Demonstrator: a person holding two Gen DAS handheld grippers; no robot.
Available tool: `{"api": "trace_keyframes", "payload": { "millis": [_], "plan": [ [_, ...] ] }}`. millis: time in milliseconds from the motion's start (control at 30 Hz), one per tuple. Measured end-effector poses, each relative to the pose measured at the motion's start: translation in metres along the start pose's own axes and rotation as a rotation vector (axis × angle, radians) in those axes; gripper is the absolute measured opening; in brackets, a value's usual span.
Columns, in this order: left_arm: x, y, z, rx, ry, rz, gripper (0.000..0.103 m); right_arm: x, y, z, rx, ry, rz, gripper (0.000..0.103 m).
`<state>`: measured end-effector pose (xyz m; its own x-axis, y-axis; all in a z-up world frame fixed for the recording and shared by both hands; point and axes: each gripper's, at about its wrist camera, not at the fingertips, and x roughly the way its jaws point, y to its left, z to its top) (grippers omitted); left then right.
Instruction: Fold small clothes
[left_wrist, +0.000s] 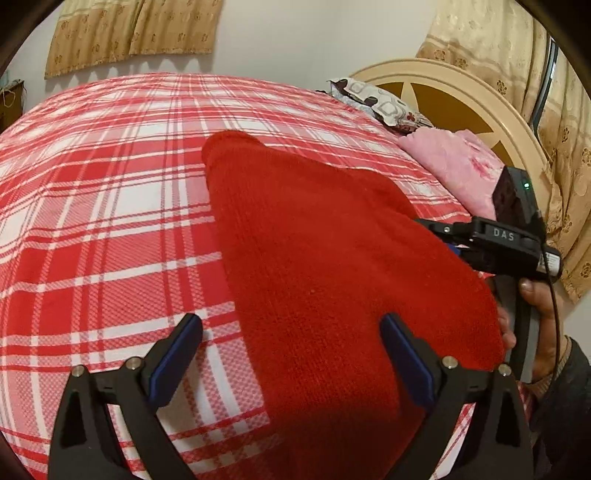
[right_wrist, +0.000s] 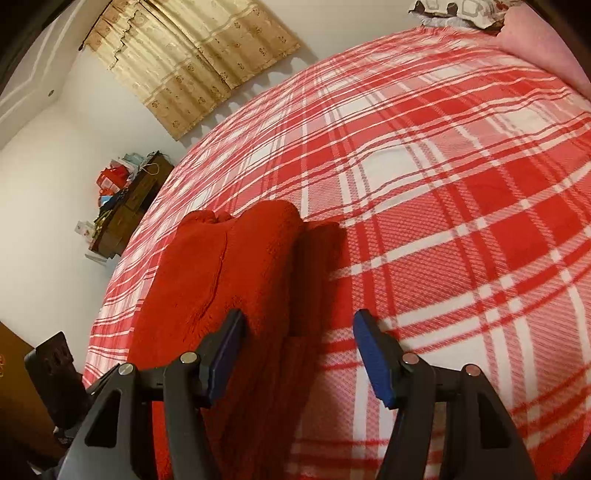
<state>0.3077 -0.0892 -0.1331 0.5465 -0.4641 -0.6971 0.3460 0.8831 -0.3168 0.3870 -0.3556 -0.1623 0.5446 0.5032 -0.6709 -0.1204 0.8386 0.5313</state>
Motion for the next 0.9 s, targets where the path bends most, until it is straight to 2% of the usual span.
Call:
{"api": "trace_keyframes", "payload": {
  "millis": [167,300,467,533,600,633,733,900],
  "plan": [
    [0.003,0.002,0.0,-0.023,0.014,-0.024,0.099,0.009,0.002,0.004,0.008,0.013,0.043,0.062],
    [0.005,0.002,-0.001,-0.025,0.023,-0.034,0.098,0.018,-0.005,0.009,0.081,0.024,0.131,0.062],
    [0.008,0.003,0.002,-0.033,0.033,-0.055,0.097,0.026,-0.013,0.013,0.143,0.029,0.191,0.062],
    [0.009,0.001,0.001,-0.026,0.031,-0.062,0.093,0.028,-0.012,0.013,0.139,0.029,0.201,0.056],
    [0.009,-0.002,0.002,-0.022,0.031,-0.078,0.083,0.031,-0.011,0.011,0.128,0.037,0.191,0.038],
    [0.009,-0.003,0.001,-0.02,0.032,-0.085,0.08,0.032,-0.009,0.009,0.117,0.039,0.196,0.035],
    [0.006,-0.01,0.0,-0.005,0.023,-0.065,0.072,0.032,0.001,0.007,0.067,0.03,0.168,0.031],
    [-0.003,-0.024,0.0,0.077,0.003,-0.009,0.051,0.026,0.014,0.007,0.006,-0.007,0.134,0.028]
  ]
}}
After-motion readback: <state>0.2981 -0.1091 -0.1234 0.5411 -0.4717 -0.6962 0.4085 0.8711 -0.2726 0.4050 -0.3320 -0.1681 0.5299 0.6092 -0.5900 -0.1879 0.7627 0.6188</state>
